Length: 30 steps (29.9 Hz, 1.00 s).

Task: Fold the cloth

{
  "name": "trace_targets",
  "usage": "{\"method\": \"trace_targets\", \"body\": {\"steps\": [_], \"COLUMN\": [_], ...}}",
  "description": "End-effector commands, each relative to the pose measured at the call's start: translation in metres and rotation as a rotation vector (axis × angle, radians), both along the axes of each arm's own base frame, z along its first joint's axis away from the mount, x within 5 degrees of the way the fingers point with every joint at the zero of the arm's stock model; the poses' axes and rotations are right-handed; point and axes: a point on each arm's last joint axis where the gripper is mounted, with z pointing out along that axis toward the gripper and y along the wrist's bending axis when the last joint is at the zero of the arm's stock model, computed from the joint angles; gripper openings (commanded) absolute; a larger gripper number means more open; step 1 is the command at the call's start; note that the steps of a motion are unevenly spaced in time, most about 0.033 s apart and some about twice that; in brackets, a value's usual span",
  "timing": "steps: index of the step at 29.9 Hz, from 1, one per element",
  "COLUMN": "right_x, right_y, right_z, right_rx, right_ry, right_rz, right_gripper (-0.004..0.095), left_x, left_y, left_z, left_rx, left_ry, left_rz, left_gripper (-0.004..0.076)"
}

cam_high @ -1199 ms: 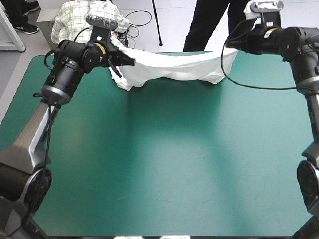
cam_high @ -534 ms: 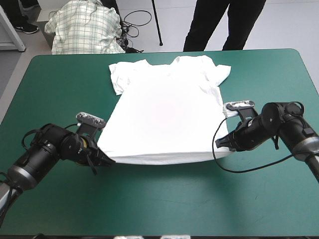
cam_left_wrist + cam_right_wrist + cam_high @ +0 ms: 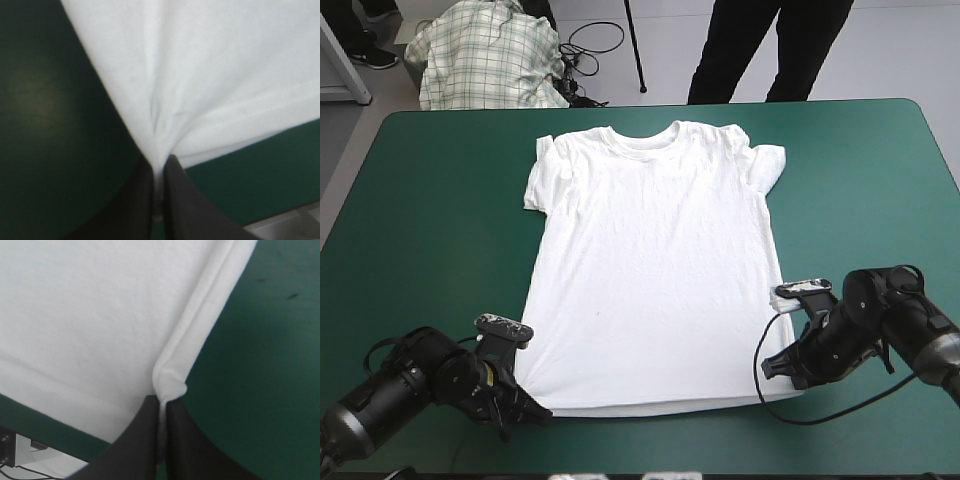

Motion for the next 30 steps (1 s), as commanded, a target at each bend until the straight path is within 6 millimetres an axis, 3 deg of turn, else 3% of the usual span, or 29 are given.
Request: {"method": "trace_targets", "body": {"steps": [1,6,15,20,23,27,30], "right_x": [-0.011,-0.011,-0.011,-0.01,-0.006,0.002,0.01], "right_y": [-0.003,-0.003,-0.008,-0.007,-0.007,-0.008,-0.01], "right_z": [0.004,0.003,0.003,0.014,0.034,0.062,0.084], "right_rx": [0.013,0.011,-0.036,-0.023,-0.004,-0.011,-0.027], "right_ry": [-0.015,-0.038,-0.048,-0.086,-0.164,-0.271,-0.368], "right_rz": [0.004,-0.003,0.013,-0.004,-0.027,-0.029,-0.04], "right_gripper": [-0.0017,0.0024,0.0363,0.0468,0.0475,0.0475,0.0475], "left_x": [-0.005,-0.003,-0.008,-0.011,-0.006,0.002,0.009], "left_y": [-0.003,-0.003,-0.001,0.001,-0.002,-0.008,-0.005], "left_z": [0.004,0.004,0.003,0.005,0.017,0.04,0.057], "left_rx": [-0.03,-0.032,0.001,0.026,0.0,-0.039,-0.01], "left_ry": [-0.02,-0.042,0.013,0.047,0.006,-0.064,-0.13], "left_rz": [0.004,0.0,-0.008,-0.015,-0.032,-0.035,-0.04], "left_gripper": [-0.0009,-0.0008,0.0067,0.0097,0.0229,0.0494,0.0565]}}
